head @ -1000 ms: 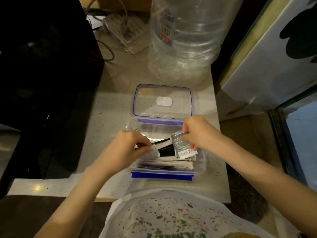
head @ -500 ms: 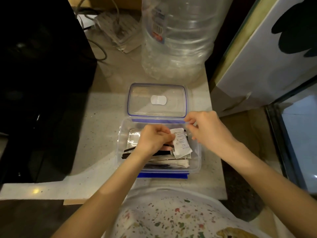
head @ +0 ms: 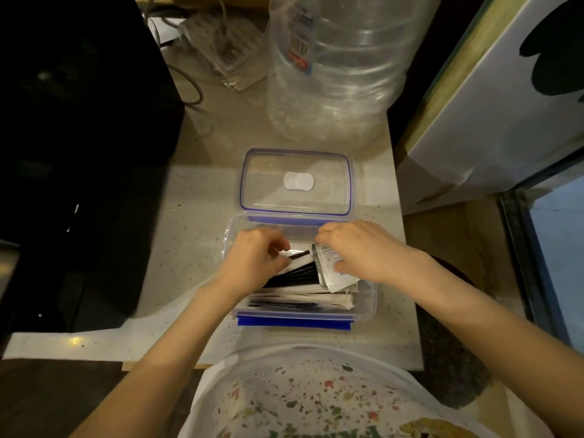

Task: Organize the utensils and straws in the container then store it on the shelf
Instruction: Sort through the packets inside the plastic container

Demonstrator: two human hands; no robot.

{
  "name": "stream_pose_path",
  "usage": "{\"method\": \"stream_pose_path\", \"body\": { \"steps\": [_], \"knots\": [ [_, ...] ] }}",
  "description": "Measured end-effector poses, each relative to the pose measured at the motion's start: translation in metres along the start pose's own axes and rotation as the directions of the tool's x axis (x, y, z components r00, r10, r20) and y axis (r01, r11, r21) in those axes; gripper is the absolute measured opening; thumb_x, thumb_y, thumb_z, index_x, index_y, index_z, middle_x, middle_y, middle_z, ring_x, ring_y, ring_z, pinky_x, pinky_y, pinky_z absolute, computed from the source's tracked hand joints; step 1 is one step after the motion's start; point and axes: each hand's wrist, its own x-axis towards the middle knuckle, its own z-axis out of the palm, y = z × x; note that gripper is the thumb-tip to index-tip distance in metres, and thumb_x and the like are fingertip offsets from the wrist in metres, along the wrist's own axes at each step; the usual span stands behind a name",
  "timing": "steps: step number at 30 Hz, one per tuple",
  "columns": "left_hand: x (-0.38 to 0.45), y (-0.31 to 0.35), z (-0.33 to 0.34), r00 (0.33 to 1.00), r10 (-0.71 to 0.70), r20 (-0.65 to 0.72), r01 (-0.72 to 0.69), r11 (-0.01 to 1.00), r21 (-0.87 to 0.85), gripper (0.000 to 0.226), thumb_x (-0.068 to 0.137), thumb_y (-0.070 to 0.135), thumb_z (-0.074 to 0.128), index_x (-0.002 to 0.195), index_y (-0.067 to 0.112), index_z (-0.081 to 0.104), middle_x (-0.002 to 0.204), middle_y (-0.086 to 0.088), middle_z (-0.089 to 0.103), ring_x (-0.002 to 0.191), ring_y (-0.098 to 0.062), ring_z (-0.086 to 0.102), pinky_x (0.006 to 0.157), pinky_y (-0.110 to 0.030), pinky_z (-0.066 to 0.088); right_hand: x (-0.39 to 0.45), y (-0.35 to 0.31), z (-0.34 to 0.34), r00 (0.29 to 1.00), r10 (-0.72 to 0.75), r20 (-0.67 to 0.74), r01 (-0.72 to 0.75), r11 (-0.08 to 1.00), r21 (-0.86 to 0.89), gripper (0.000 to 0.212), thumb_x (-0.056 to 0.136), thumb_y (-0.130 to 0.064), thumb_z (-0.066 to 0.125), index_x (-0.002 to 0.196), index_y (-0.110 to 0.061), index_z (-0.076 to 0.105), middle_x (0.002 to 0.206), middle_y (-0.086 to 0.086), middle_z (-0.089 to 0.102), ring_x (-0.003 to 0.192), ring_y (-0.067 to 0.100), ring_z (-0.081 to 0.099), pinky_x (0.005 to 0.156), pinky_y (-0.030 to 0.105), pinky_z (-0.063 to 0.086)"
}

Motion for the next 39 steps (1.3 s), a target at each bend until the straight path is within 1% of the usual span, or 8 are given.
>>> {"method": "stream_pose_path", "body": {
  "steps": [5, 9, 18, 26, 31, 35, 37, 39],
  "knots": [
    [-0.007, -0.008, 0.000, 0.988, 0.058, 0.146, -0.075, 0.991, 0.110, 0.041, 0.076, 0.028, 0.071, 0.114, 0.016, 0.061, 0.116, -0.002, 0.061, 0.105, -0.016, 0.053, 0.086, -0.021, 0.039, 0.011, 0.003, 0.003, 0.993, -0.030, 0.113, 0.033, 0.999, -0.028, 0.042, 0.079, -0.006, 0.063, 0.119, -0.012, 0.052, 0.112, 0.005, 0.060, 0.094, 0.022, 0.060, 0.074, 0.035, 0.053],
    [-0.008, -0.010, 0.004, 0.981, 0.063, 0.183, -0.091, 0.984, 0.151, 0.043, 0.076, 0.027, 0.072, 0.116, 0.018, 0.059, 0.119, -0.001, 0.058, 0.107, -0.016, 0.052, 0.093, -0.026, 0.045, 0.014, 0.005, 0.004, 0.988, -0.037, 0.151, 0.035, 0.999, 0.010, 0.050, 0.077, -0.010, 0.069, 0.123, -0.012, 0.049, 0.115, 0.004, 0.058, 0.098, 0.021, 0.058, 0.080, 0.037, 0.053],
    [-0.006, 0.006, 0.015, 0.991, 0.131, 0.018, -0.132, 0.991, 0.019, 0.020, 0.082, 0.026, 0.065, 0.098, 0.014, 0.069, 0.103, -0.003, 0.066, 0.092, -0.018, 0.060, 0.085, -0.034, 0.050, 0.002, 0.006, 0.009, 0.999, 0.049, -0.006, -0.048, 0.994, 0.094, 0.018, 0.081, -0.010, 0.065, 0.098, -0.010, 0.060, 0.092, 0.007, 0.063, 0.078, 0.017, 0.061, 0.067, 0.027, 0.053],
    [0.012, 0.021, 0.030, 1.000, 0.001, -0.018, -0.005, 0.977, -0.213, 0.010, 0.082, 0.015, 0.065, 0.090, 0.013, 0.070, 0.089, -0.004, 0.072, 0.065, -0.001, 0.054, 0.060, 0.002, 0.041, -0.006, -0.001, 0.005, 0.983, 0.075, -0.169, -0.058, 0.993, 0.101, 0.023, 0.085, -0.015, 0.062, 0.107, -0.013, 0.056, 0.101, 0.006, 0.063, 0.085, 0.020, 0.061, 0.072, 0.031, 0.052],
    [0.014, 0.017, 0.031, 0.999, -0.050, 0.013, 0.052, 0.962, -0.269, 0.014, 0.083, 0.011, 0.064, 0.095, 0.011, 0.070, 0.092, -0.003, 0.071, 0.075, -0.006, 0.058, 0.062, 0.003, 0.042, -0.022, 0.015, -0.020, 0.968, 0.207, -0.142, -0.139, 0.914, 0.381, 0.012, 0.077, -0.022, 0.073, 0.080, -0.028, 0.063, 0.078, -0.013, 0.064, 0.067, -0.001, 0.057, 0.056, 0.016, 0.040],
    [0.014, 0.015, 0.031, 0.998, -0.052, 0.028, 0.058, 0.957, -0.284, 0.014, 0.084, 0.012, 0.063, 0.096, 0.013, 0.070, 0.092, 0.001, 0.069, 0.077, -0.003, 0.057, 0.062, 0.000, 0.045, -0.040, 0.021, -0.030, 0.876, 0.251, -0.412, 0.007, 0.848, 0.531, 0.010, 0.073, -0.019, 0.076, 0.072, -0.024, 0.067, 0.055, -0.024, 0.055, 0.059, -0.016, 0.051, 0.054, 0.007, 0.037],
    [0.014, 0.015, 0.031, 0.998, -0.054, 0.032, 0.061, 0.952, -0.300, 0.014, 0.084, 0.012, 0.063, 0.096, 0.013, 0.069, 0.088, 0.004, 0.067, 0.076, -0.002, 0.058, 0.063, 0.000, 0.045, -0.044, 0.010, -0.020, 0.788, 0.167, -0.592, 0.082, 0.925, 0.370, 0.008, 0.074, -0.011, 0.074, 0.072, -0.016, 0.068, 0.062, -0.019, 0.058, 0.058, -0.011, 0.052, 0.055, 0.004, 0.039],
    [0.014, 0.014, 0.031, 0.998, -0.062, 0.027, 0.068, 0.942, -0.330, 0.013, 0.083, 0.011, 0.064, 0.096, 0.012, 0.068, 0.087, 0.002, 0.067, 0.075, -0.003, 0.059, 0.063, 0.000, 0.046, -0.045, 0.000, 0.000, 0.742, 0.023, -0.670, 0.094, 0.986, 0.137, 0.009, 0.072, -0.004, 0.075, 0.069, -0.010, 0.068, 0.065, -0.002, 0.065, 0.064, 0.005, 0.058, 0.052, 0.020, 0.048]
  ]
}}
